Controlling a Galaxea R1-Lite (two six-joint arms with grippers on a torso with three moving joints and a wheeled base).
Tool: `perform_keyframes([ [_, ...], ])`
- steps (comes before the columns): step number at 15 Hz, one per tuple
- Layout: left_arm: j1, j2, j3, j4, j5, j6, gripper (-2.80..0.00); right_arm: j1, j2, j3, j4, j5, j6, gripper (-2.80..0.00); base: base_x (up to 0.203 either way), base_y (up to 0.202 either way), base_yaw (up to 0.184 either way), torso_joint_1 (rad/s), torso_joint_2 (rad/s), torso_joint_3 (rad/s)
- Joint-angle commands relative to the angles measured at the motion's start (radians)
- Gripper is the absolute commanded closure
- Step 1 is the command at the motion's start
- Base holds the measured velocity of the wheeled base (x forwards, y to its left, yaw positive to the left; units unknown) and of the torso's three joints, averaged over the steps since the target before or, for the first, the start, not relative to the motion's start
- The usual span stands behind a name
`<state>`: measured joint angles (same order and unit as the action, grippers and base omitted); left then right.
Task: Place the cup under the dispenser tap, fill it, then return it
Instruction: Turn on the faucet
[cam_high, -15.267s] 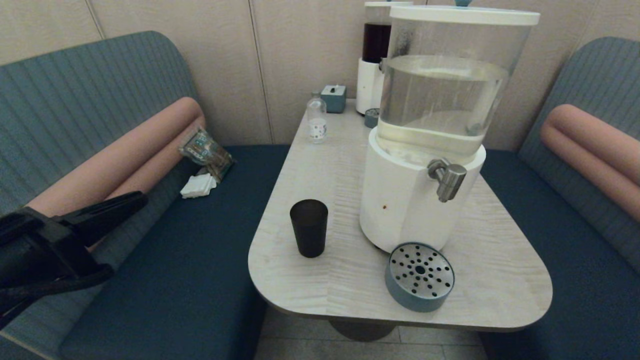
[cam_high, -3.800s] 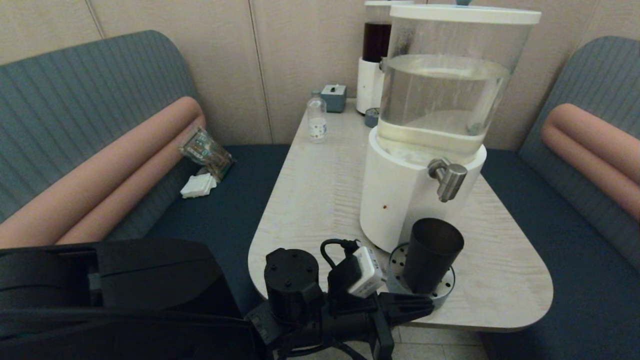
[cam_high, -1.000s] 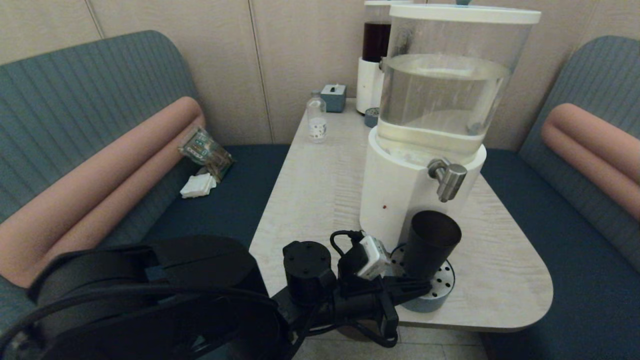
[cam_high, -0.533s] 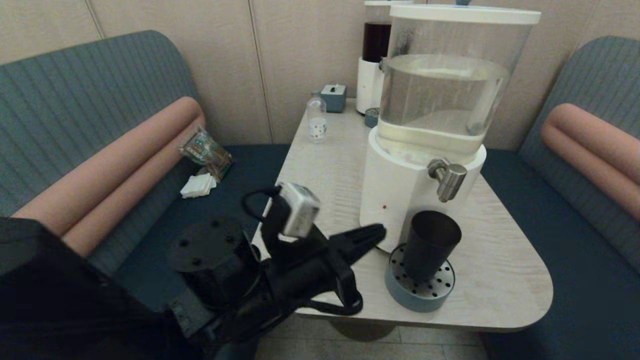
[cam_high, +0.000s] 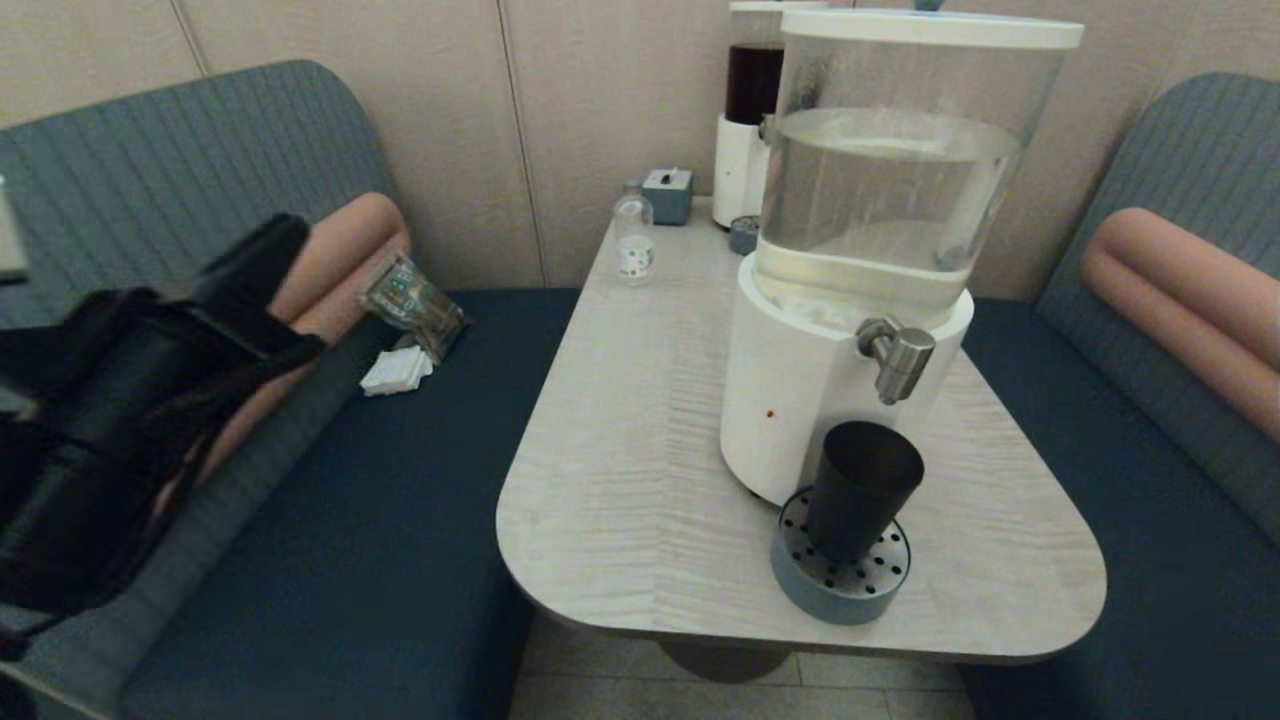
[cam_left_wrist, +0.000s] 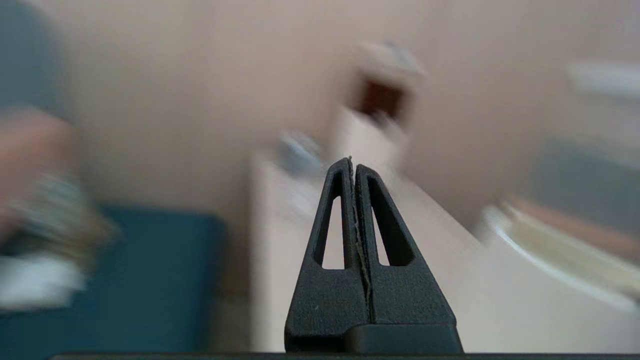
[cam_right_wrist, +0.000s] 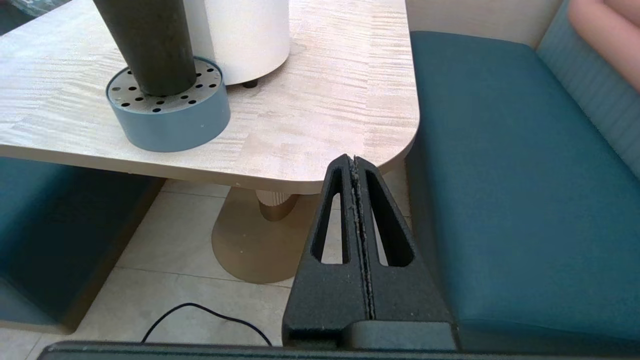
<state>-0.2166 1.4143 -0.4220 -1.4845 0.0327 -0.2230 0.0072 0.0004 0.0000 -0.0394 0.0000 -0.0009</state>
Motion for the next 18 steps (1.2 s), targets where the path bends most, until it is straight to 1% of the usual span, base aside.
perform_keyframes([
  [1,0.124,-0.213,0.065,-0.007,-0.017,0.0,0.0,0.0,-0.002,0.015,-0.001,0.0,-0.001,0.0,0.0,0.0,0.0,0.0,0.0,0.0],
  [2,0.149,-0.28,0.093,-0.002,-0.03,0.002,0.0,0.0,-0.003,0.015,-0.001,0.0,-0.001,0.0,0.0,0.0,0.0,0.0,0.0,0.0],
  [4,0.173,-0.403,0.124,0.056,-0.051,0.009,0.0,0.0,-0.003,0.015,-0.001,0.0,-0.001,0.0,0.0,0.0,0.0,0.0,0.0,0.0],
  [7,0.182,-0.592,0.125,0.266,-0.079,0.036,0.0,0.0,-0.003,0.014,-0.001,0.0,-0.001,0.0,0.0,0.0,0.0,0.0,0.0,0.0],
  [10,0.184,-0.814,0.118,0.523,-0.094,0.052,0.0,0.0,-0.003,0.014,-0.001,0.0,-0.001,0.0,0.0,0.0,0.0,0.0,0.0,0.0],
  [13,0.184,-1.036,0.082,0.873,-0.134,0.089,0.0,0.0,-0.003,0.015,-0.001,0.0,-0.001,0.0,0.0,0.0,0.0,0.0,0.0,0.0],
  [15,0.186,-1.166,0.044,1.125,-0.183,0.145,0.0,0.0,-0.003,0.015,-0.001,0.0,-0.001,0.0,0.0,0.0,0.0,0.0,0.0,0.0],
  [16,0.193,-1.213,0.038,1.196,-0.209,0.188,0.0,0.0,-0.003,0.015,-0.001,0.0,-0.001,0.0,0.0,0.0,0.0,0.0,0.0,0.0],
  [17,0.202,-1.255,0.052,1.235,-0.231,0.228,0.0,0.0,-0.003,0.015,-0.001,0.0,-0.001,0.0,0.0,0.0,0.0,0.0,0.0,0.0],
  [18,0.207,-1.294,0.09,1.265,-0.239,0.251,0.0,0.0,-0.003,0.015,-0.001,0.0,-0.001,0.0,0.0,0.0,0.0,0.0,0.0,0.0],
])
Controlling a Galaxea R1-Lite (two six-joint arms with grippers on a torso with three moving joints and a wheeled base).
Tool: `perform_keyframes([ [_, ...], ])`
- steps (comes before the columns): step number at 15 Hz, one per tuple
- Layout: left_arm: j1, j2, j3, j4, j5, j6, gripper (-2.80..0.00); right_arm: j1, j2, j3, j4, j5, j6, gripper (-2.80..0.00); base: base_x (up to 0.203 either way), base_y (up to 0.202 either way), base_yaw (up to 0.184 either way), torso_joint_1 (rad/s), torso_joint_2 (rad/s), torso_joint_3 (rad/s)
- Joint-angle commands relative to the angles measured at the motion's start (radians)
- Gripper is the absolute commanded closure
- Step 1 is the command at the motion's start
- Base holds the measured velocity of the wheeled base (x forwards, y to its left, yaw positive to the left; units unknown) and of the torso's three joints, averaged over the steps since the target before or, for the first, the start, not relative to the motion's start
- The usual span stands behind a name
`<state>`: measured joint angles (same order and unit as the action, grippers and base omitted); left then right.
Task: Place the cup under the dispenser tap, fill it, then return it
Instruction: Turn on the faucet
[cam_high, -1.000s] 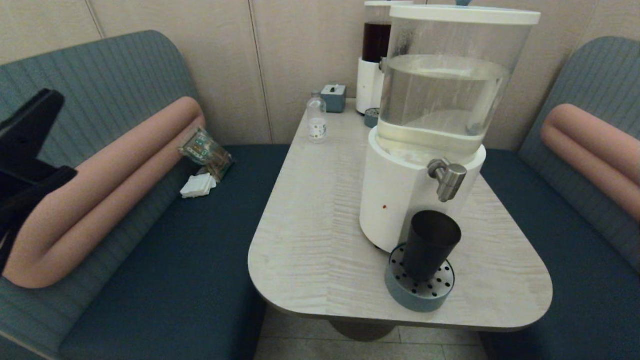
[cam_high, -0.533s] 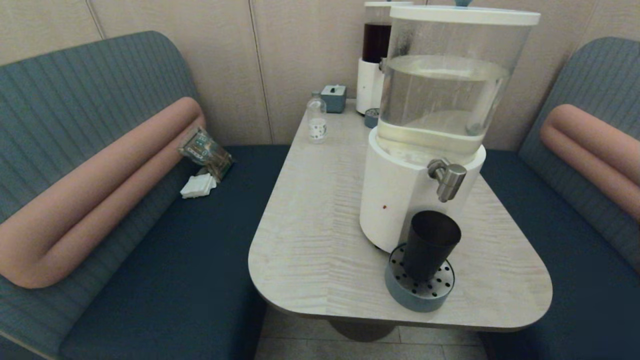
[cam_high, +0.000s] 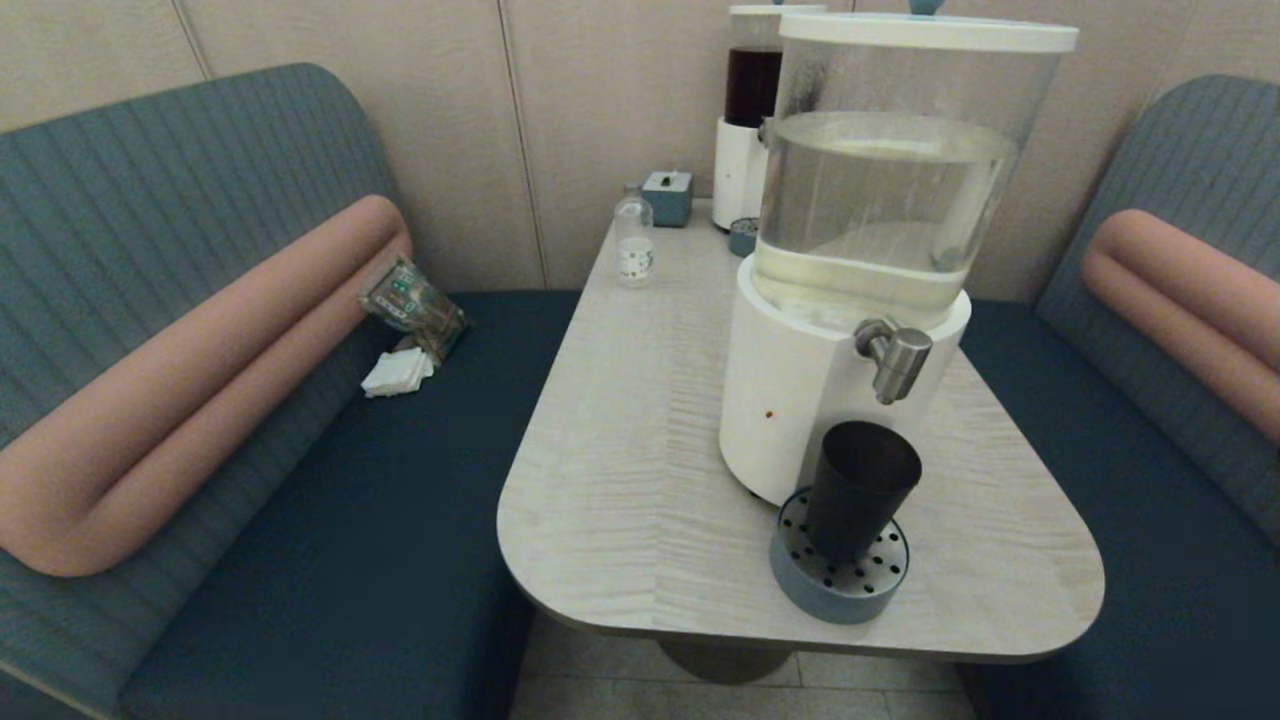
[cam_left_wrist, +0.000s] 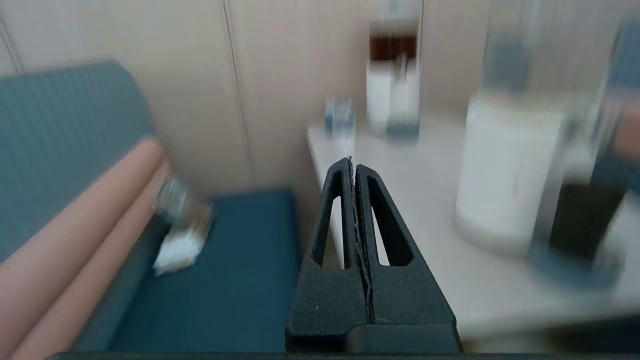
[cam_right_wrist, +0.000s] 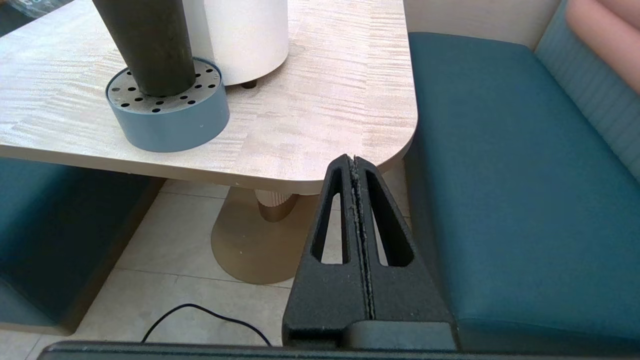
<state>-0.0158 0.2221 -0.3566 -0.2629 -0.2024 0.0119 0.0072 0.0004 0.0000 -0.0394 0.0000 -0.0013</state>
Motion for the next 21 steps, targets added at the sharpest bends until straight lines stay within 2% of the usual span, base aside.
perform_keyframes([
  [1,0.009,-0.146,0.067,0.073,-0.007,0.033,0.0,0.0,-0.003,0.014,-0.001,0.0,0.0,0.0,0.0,0.0,0.0,0.0,0.0,0.0],
  [3,0.01,-0.219,0.167,0.105,-0.011,0.084,0.0,0.0,-0.003,0.014,-0.001,0.0,0.0,0.0,0.0,0.0,0.0,0.0,0.0,0.0],
  [4,0.011,-0.221,0.208,0.092,-0.012,0.121,0.0,0.0,-0.003,0.015,-0.001,0.0,0.0,0.0,0.0,0.0,0.0,0.0,0.0,0.0],
  [7,0.011,-0.222,0.345,0.022,0.002,0.178,0.0,0.0,-0.003,0.014,-0.001,0.0,0.0,0.0,0.0,0.0,0.0,0.0,0.0,0.0],
  [9,0.011,-0.224,0.357,0.061,0.067,0.222,0.0,0.0,-0.003,0.014,-0.001,0.0,0.0,0.0,0.0,0.0,0.0,0.0,0.0,0.0],
  [11,0.011,-0.222,0.357,0.156,0.072,0.219,0.0,0.0,-0.003,0.015,-0.001,0.0,0.0,0.0,0.0,0.0,0.0,0.0,0.0,0.0],
  [13,0.011,-0.222,0.357,0.213,0.126,0.198,0.0,0.0,-0.003,0.015,-0.001,0.0,0.0,0.0,0.0,0.0,0.0,0.0,0.0,0.0],
  [15,0.011,-0.222,0.355,0.315,0.136,0.188,0.0,0.0,-0.003,0.014,-0.001,0.0,0.0,0.0,0.0,0.0,0.0,0.0,0.0,0.0],
  [18,0.011,-0.222,0.352,0.324,0.147,0.154,0.0,0.0,-0.003,0.014,-0.001,0.0,0.0,0.0,0.0,0.0,0.0,0.0,0.0,0.0],
  [21,0.011,-0.222,0.357,0.312,0.147,0.152,0.0,0.0,-0.003,0.015,0.004,-0.003,-0.009,0.0,0.0,0.0,0.0,0.0,0.0,0.0],
])
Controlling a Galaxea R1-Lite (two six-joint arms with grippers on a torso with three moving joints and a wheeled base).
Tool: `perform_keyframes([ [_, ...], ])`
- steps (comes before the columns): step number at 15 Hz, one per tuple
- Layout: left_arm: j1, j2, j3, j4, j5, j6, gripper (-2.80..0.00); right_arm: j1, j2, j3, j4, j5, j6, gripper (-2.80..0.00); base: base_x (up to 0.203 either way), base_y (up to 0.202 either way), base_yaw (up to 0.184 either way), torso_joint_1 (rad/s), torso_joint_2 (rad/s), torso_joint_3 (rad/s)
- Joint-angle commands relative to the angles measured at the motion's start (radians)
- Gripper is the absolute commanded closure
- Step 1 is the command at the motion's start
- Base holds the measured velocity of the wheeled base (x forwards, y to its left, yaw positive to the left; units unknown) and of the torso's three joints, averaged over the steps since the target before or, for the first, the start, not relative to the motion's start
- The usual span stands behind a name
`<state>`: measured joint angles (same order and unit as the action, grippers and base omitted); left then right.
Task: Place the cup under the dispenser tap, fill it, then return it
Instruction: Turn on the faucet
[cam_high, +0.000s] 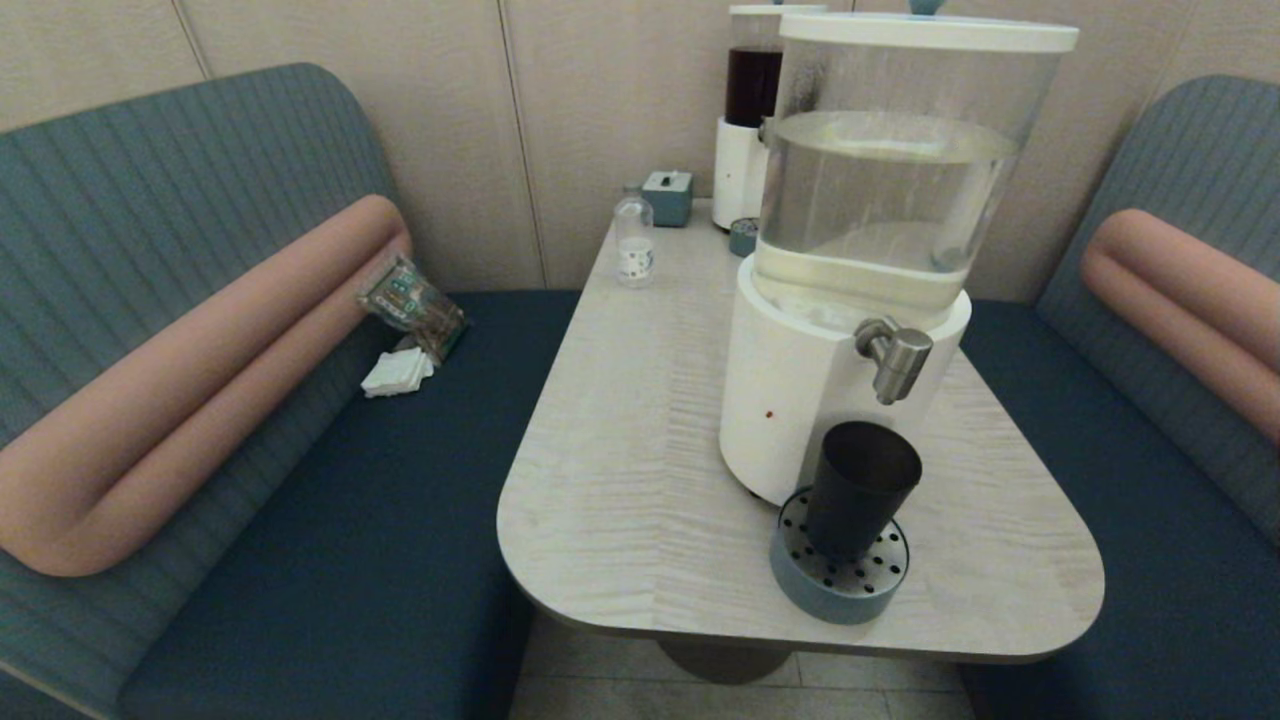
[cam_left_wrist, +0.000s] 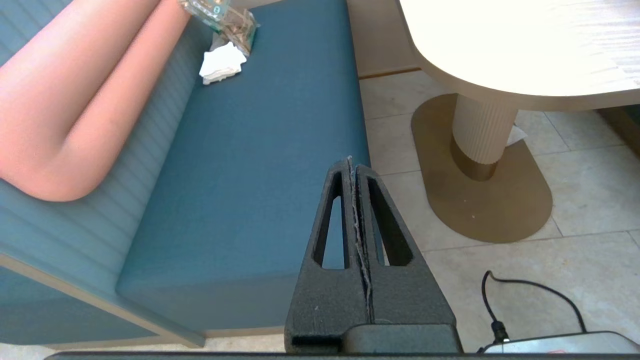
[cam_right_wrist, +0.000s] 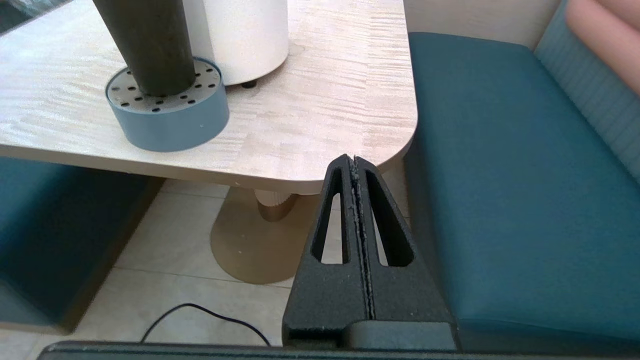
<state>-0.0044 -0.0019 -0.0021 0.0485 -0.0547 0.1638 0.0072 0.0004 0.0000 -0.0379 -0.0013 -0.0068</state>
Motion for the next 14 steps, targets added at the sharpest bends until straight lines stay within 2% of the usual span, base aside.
perform_keyframes([
  [1,0.0,0.002,0.002,0.001,-0.001,0.0,0.0,0.0,-0.003,0.015,0.001,-0.002,-0.007,0.0,0.0,0.0,0.0,0.0,0.0,0.0],
  [8,0.0,0.002,0.002,0.001,-0.001,0.0,0.0,0.0,0.002,-0.023,0.01,-0.026,-0.009,0.0,0.0,0.0,0.0,0.0,0.0,0.0],
  [9,0.0,0.002,0.002,0.001,-0.001,0.0,0.0,0.0,0.014,-0.088,0.033,-0.026,-0.007,0.0,0.0,0.0,0.0,0.0,0.0,0.0],
  [11,0.0,0.002,0.002,0.001,-0.001,0.0,0.0,0.0,0.069,-0.341,0.116,-0.023,-0.005,0.0,0.0,0.0,0.0,0.0,0.0,0.0],
  [14,0.0,0.002,0.002,0.001,-0.001,0.0,0.0,0.003,0.364,-0.68,0.191,-0.019,0.004,0.0,0.0,0.0,0.0,0.0,0.0,0.0],
])
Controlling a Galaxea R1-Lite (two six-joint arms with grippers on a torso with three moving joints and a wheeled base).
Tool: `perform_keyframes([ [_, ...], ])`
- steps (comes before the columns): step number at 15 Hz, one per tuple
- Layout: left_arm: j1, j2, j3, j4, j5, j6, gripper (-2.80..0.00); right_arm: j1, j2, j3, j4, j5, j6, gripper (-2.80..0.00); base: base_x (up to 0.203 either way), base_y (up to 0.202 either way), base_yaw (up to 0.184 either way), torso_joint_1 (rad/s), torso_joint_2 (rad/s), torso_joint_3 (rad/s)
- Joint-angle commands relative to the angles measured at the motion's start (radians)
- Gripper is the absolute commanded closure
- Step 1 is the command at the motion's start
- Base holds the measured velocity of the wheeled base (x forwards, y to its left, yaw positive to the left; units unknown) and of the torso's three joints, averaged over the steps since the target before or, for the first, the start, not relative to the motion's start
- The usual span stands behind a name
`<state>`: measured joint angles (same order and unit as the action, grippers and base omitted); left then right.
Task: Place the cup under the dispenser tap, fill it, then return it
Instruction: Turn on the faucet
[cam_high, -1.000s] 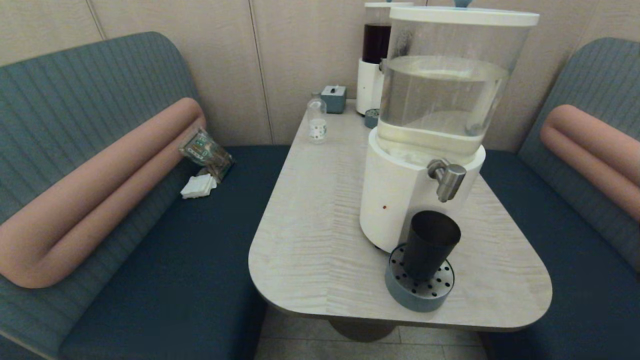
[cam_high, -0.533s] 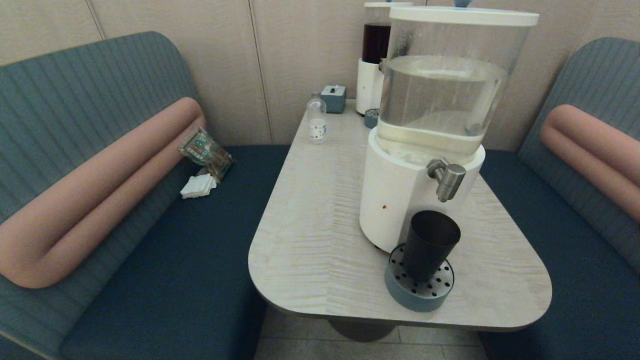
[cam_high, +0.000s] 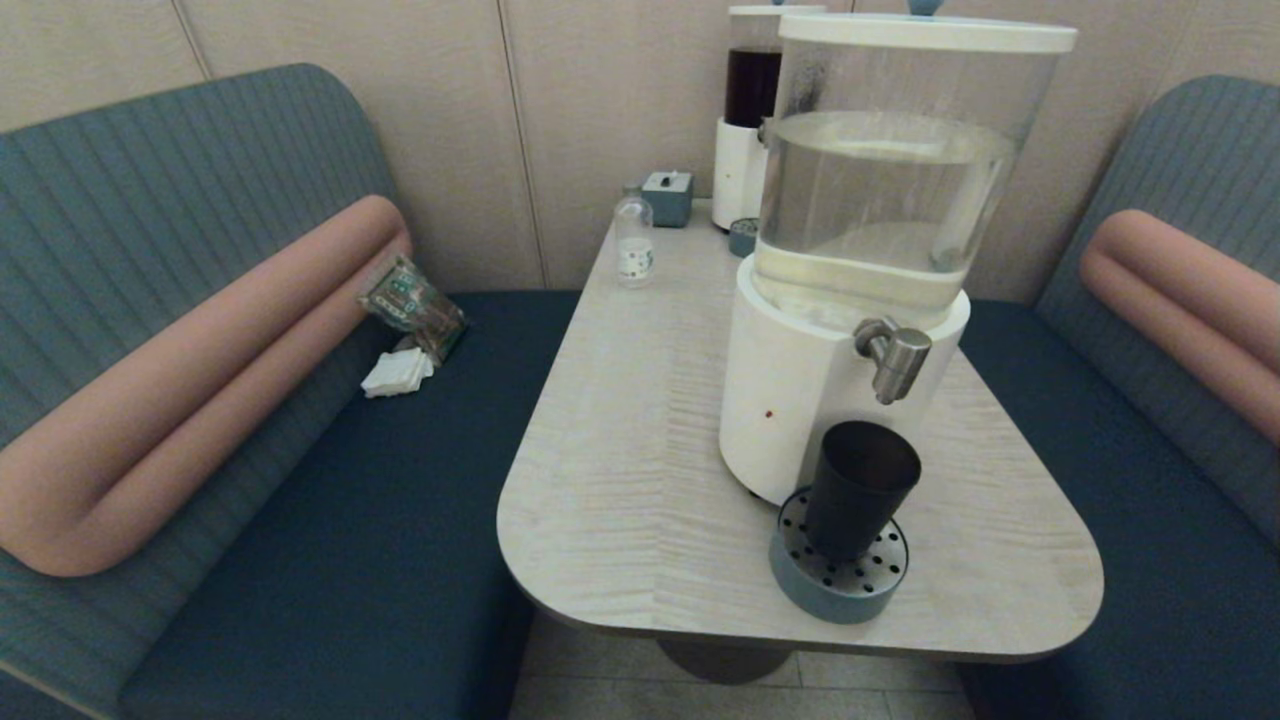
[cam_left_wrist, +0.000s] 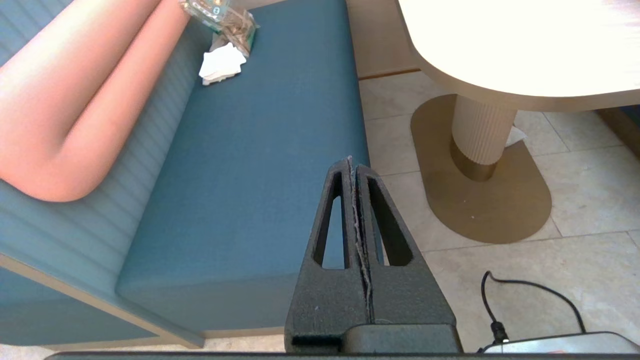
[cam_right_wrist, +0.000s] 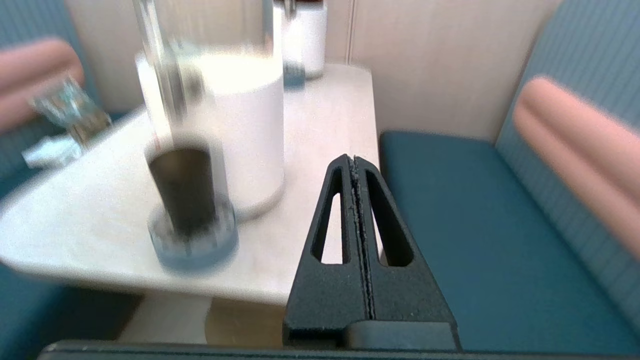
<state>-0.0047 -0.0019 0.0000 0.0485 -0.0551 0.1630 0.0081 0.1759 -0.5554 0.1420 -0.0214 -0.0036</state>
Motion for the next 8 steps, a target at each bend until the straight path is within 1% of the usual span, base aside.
perform_keyframes([
  [1,0.0,0.002,0.0,0.001,0.0,0.001,0.0,0.004,0.315,-0.219,0.029,0.002,0.002,0.0,0.0,0.0,0.0,0.0,0.0,0.0],
  [3,0.0,0.002,0.0,0.001,0.0,0.001,0.0,0.011,0.589,-0.455,0.094,0.011,0.001,0.0,0.0,0.0,0.0,0.0,0.0,0.0],
  [4,0.0,0.002,0.0,0.001,0.0,0.001,0.0,0.021,0.699,-0.588,0.154,0.02,-0.001,0.0,0.0,0.0,0.0,0.0,0.0,0.0],
  [5,0.0,0.002,0.0,0.001,0.0,0.001,0.0,0.043,0.809,-0.72,0.243,0.033,-0.001,0.0,0.0,0.0,0.0,0.0,0.0,0.0],
  [6,0.0,0.002,0.0,0.001,0.0,0.001,0.0,0.076,0.906,-0.827,0.343,0.048,0.002,0.0,0.0,0.0,0.0,0.0,0.0,0.0],
  [7,0.0,0.002,0.0,0.001,0.0,0.001,0.0,0.115,0.984,-0.9,0.427,0.063,0.015,0.0,0.0,0.0,0.0,0.0,0.0,0.0],
  [8,0.0,0.002,0.0,0.001,0.0,0.001,0.0,0.161,1.054,-0.956,0.488,0.082,0.05,0.0,0.0,0.0,0.0,0.0,0.0,0.0],
])
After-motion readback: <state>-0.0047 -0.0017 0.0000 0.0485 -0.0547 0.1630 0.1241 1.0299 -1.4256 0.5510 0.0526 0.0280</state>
